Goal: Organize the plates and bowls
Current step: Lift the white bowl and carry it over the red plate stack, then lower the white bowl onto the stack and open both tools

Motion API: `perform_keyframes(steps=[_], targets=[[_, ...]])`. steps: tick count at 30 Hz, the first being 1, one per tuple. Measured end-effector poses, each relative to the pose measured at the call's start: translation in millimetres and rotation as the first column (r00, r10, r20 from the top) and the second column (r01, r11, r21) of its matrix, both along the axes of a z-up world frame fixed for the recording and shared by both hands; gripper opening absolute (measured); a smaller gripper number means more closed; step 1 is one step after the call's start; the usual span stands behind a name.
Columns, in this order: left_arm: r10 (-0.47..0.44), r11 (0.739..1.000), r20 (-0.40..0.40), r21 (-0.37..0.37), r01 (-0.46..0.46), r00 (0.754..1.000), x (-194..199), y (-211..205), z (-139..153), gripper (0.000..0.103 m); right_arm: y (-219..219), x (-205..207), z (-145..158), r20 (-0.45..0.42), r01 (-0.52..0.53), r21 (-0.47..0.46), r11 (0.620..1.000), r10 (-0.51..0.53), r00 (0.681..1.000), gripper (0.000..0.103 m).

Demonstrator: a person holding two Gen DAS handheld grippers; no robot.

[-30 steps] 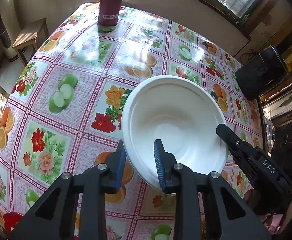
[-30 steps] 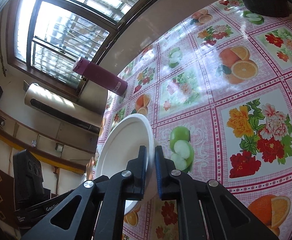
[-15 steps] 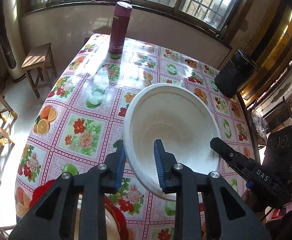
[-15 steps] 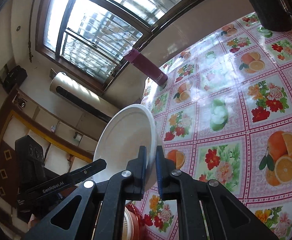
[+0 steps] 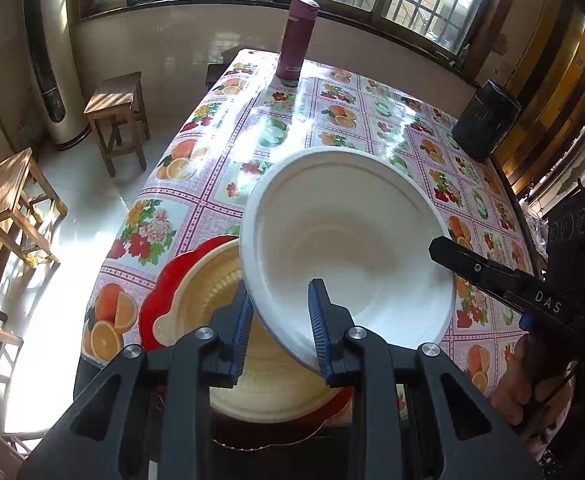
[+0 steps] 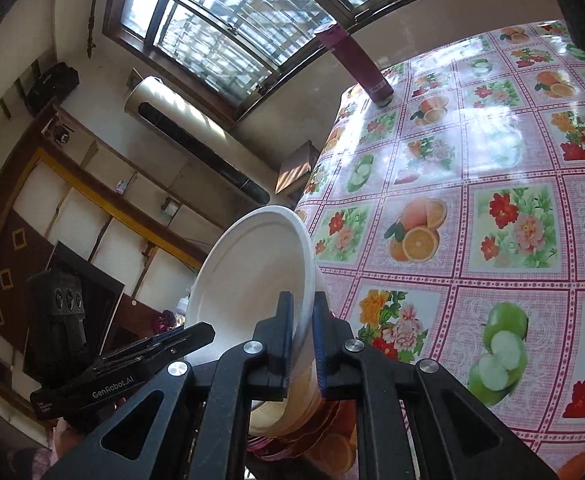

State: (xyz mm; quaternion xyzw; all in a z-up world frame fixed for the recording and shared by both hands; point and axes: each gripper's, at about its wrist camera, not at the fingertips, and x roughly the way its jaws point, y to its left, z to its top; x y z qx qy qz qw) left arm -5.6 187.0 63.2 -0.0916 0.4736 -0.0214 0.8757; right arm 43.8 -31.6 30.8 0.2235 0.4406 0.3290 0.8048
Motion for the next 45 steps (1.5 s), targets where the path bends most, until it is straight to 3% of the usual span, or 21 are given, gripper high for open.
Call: perform_keyframes(steps=[7, 18, 20, 22, 23, 24, 25, 26, 28, 30, 33, 35, 37, 41, 45], targets=[[0.016, 1.000, -0.006, 0.013, -0.016, 1.000, -35.0, 17.1, -10.5, 0.026, 32.3, -30.7, -1.3, 0.040, -0.060, -0.071, 0.996, 0.063, 0.997, 0.013], [0.024, 0.999, -0.064, -0.026, -0.026, 0.998, -49.5, 24.4, -45.9, 0.027, 50.3, -31.3, -32.4, -0.024, -0.095, -0.131, 0.987, 0.093, 0.995, 0.013], [0.020, 0.998, -0.064, -0.057, -0.024, 0.998, -51.9, 26.0, -46.0, 0.037, 53.7, -29.0, -36.7, -0.040, -0.109, -0.134, 0.985, 0.104, 0.994, 0.013], [0.018, 0.999, -0.050, -0.030, -0.019, 0.999, -55.4, 23.7, -44.2, 0.060, 55.8, -28.5, -38.9, -0.047, -0.120, -0.139, 0.983, 0.114, 0.992, 0.014], [0.019, 1.000, -0.042, -0.018, -0.019, 0.999, -57.3, 22.8, -43.2, 0.080, 56.6, -28.8, -37.8, -0.037, -0.120, -0.146, 0.982, 0.116, 0.993, 0.015], [0.020, 1.000, -0.030, -0.009, -0.020, 0.999, -59.5, 22.4, -42.0, 0.088, 56.8, -29.6, -35.8, -0.023, -0.120, -0.156, 0.980, 0.117, 0.993, 0.017], [0.024, 1.000, -0.013, 0.007, -0.023, 1.000, -62.0, 22.5, -40.2, 0.088, 57.1, -30.1, -33.4, -0.014, -0.124, -0.165, 0.978, 0.123, 0.992, 0.029], [0.032, 0.999, 0.003, 0.028, -0.032, 0.999, -65.0, 22.6, -38.2, 0.088, 57.1, -31.6, -29.8, -0.011, -0.129, -0.165, 0.978, 0.129, 0.992, 0.049], [0.049, 0.996, 0.047, 0.069, -0.052, 0.998, -72.8, 23.0, -34.1, 0.090, 53.2, -34.2, -24.1, 0.006, -0.123, -0.147, 0.982, 0.125, 0.992, 0.071], [0.067, 0.989, 0.102, 0.125, -0.080, 0.993, -82.8, 20.1, -30.4, 0.103, 51.9, -38.1, -17.6, 0.045, -0.127, -0.162, 0.978, 0.136, 0.990, 0.075], [0.120, 0.961, 0.198, 0.224, -0.164, 0.973, -94.6, 15.5, -25.6, 0.103, 50.1, -50.2, -9.7, 0.117, -0.130, -0.182, 0.975, 0.153, 0.981, 0.088], [0.177, 0.928, 0.240, 0.283, -0.243, 0.955, -97.3, 10.9, -23.9, 0.103, 47.0, -61.0, -5.0, 0.179, -0.122, -0.182, 0.976, 0.155, 0.972, 0.103], [0.208, 0.902, 0.262, 0.320, -0.288, 0.942, -98.6, 7.6, -24.4, 0.103, 45.5, -74.2, -0.1, 0.247, -0.111, -0.195, 0.975, 0.158, 0.956, 0.103], [0.266, 0.874, 0.327, 0.315, -0.371, 0.907, -109.0, 3.6, -20.8, 0.103, 37.5, -103.4, 9.0, 0.376, -0.062, -0.200, 0.978, 0.135, 0.917, 0.103], [0.300, 0.857, 0.362, 0.304, -0.416, 0.883, -118.8, -0.8, -17.0, 0.103, 28.9, -114.9, 14.9, 0.410, -0.031, -0.176, 0.984, 0.102, 0.906, 0.103]])
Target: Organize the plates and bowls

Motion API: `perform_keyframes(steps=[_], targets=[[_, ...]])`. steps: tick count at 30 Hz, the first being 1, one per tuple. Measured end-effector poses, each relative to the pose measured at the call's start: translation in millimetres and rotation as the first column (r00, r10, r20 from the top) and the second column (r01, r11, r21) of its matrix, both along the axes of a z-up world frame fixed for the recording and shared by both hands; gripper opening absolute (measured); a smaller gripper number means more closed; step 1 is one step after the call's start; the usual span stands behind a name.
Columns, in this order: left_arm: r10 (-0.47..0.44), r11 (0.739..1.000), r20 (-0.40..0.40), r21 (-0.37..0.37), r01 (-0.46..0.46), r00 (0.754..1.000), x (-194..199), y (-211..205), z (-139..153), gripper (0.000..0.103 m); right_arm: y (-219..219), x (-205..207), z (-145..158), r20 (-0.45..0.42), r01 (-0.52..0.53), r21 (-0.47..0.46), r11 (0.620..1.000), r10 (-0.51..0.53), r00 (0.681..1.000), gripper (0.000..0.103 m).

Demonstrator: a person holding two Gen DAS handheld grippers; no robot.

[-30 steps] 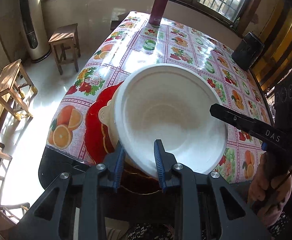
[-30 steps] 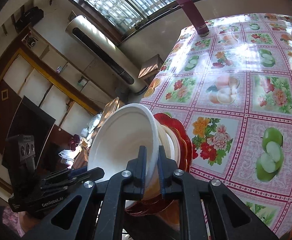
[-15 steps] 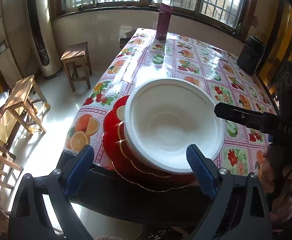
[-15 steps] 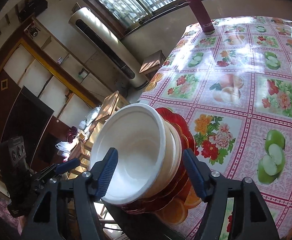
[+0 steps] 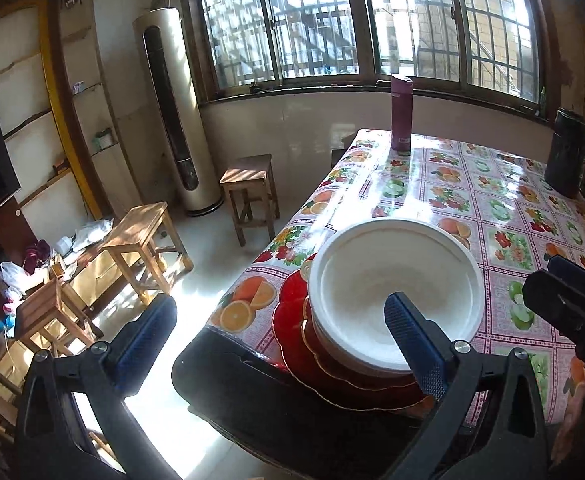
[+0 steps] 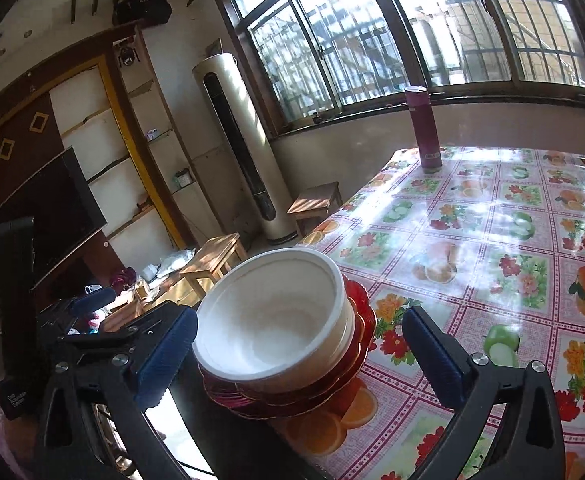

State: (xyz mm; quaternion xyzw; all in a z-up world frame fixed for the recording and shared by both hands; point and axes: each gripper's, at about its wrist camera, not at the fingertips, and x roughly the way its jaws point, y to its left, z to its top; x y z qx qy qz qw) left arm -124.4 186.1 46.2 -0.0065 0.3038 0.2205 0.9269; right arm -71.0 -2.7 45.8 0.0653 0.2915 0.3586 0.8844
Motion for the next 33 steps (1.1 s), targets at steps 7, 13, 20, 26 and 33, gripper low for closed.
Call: perform_keyframes(steps=[7, 13, 20, 26, 33], targets=[[0.076, 0.995, -0.001, 0.065, -0.076, 0.997, -6.0, -10.4, -4.0, 0.103, -12.1, -1.4, 3.7, -0.009, 0.031, 0.041, 0.999, -0.031, 0.999, 0.103], [0.072, 0.997, -0.005, 0.021, -0.072, 0.997, -8.8, -6.7, -5.6, 0.103, -14.6, -2.8, -1.8, -0.026, 0.048, 0.028, 0.998, -0.047, 0.999, 0.103], [0.078, 0.997, -0.011, 0.014, -0.078, 0.997, -10.5, -7.1, -7.6, 0.103, -11.5, -4.1, -3.1, -0.022, 0.049, 0.021, 0.999, -0.049, 0.999, 0.103], [0.078, 0.997, -0.018, -0.002, -0.078, 0.997, -11.4, -5.3, -9.7, 0.103, -7.3, -3.5, -5.1, -0.030, 0.046, 0.012, 0.999, -0.045, 0.999, 0.103], [0.075, 0.997, -0.032, -0.006, -0.075, 0.997, -10.7, -5.6, -11.9, 0.103, -5.1, -4.6, -5.1, -0.026, 0.042, 0.010, 0.999, -0.042, 0.999, 0.103]])
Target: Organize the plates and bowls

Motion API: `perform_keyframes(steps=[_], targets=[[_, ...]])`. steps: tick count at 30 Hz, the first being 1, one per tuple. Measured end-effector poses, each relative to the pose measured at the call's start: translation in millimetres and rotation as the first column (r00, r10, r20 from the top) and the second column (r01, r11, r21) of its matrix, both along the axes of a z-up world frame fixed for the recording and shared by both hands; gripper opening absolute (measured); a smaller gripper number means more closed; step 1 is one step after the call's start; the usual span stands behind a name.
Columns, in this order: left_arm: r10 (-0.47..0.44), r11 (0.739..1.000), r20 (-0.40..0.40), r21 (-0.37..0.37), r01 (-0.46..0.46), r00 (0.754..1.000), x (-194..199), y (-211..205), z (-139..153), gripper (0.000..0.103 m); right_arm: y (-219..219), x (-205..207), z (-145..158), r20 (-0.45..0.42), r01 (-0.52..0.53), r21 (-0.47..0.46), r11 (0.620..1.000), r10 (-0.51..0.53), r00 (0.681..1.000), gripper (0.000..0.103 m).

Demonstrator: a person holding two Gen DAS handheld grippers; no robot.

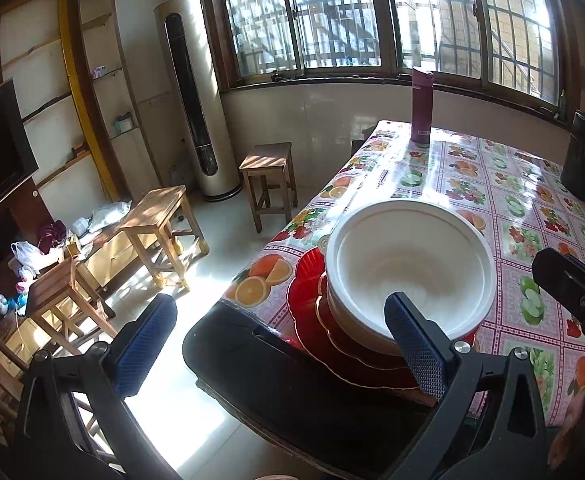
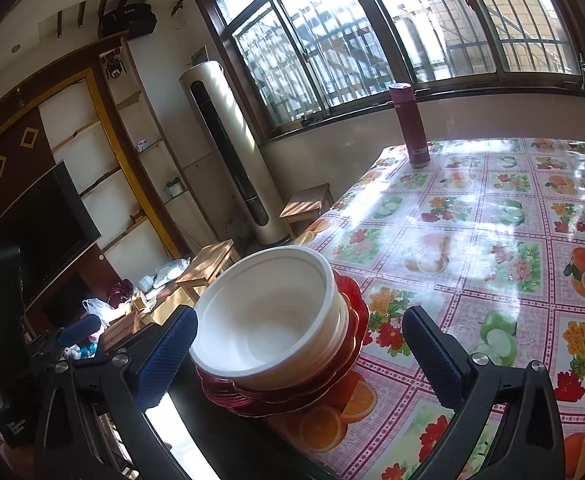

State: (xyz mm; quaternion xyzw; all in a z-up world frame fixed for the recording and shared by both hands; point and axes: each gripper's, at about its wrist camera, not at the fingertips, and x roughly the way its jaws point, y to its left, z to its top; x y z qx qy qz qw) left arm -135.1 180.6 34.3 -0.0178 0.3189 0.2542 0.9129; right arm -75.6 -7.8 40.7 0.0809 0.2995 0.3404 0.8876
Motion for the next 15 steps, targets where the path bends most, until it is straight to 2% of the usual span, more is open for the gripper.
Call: perform_keyframes(steps=[15], targets=[[0.002, 1.000, 0.003, 0.011, -0.002, 1.000, -0.6, 2.4, -1.8, 0.103, 7.6, 0.4, -0.3, -0.003, -0.009, -0.006, 1.000, 0.009, 1.000, 0.103]])
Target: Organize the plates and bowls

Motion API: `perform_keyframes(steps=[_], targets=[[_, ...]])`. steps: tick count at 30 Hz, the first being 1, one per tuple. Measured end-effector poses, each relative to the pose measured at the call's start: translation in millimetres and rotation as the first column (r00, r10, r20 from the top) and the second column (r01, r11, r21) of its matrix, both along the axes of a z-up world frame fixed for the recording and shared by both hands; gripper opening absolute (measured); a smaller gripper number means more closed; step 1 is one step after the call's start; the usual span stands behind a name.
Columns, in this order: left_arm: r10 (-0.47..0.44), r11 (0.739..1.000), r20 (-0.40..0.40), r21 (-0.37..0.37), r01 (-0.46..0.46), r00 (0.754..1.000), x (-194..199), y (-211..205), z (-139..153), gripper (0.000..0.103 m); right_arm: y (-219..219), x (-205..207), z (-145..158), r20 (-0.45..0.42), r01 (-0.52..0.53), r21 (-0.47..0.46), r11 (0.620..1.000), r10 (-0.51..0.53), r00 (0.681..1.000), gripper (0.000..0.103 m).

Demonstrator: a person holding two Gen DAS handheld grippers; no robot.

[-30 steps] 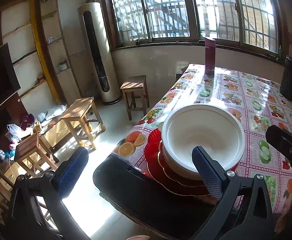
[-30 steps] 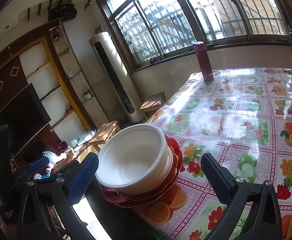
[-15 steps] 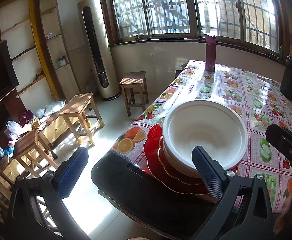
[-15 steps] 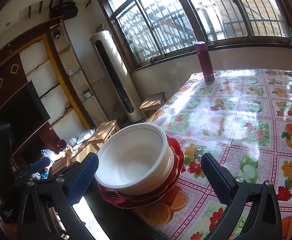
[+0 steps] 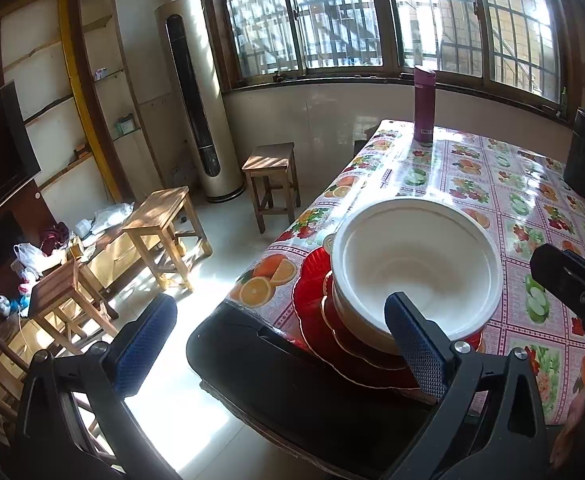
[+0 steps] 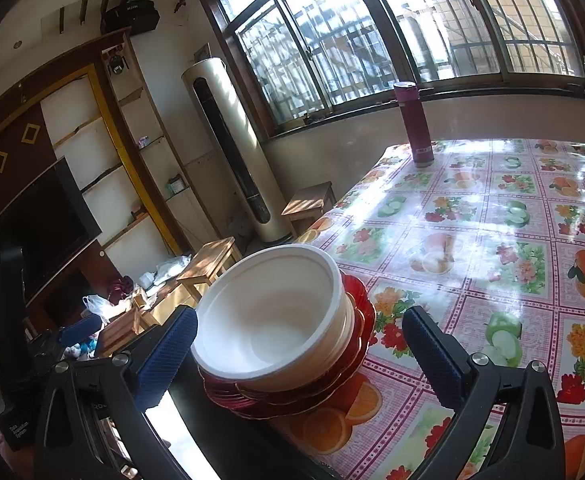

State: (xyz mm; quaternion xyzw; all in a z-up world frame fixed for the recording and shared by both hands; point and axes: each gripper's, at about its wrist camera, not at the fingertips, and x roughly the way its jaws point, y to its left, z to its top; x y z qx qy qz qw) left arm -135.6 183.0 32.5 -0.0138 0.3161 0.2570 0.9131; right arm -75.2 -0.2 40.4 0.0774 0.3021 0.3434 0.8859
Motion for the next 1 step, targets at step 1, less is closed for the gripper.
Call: perform_keyframes(steps=[1], targets=[[-0.007, 1.000, 0.003, -0.013, 0.007, 1.000, 0.2, 0.8, -0.1, 0.103, 0.3, 0.4, -0.3, -0.002, -0.001, 0.001, 1.000, 0.001, 1.000, 0.103]])
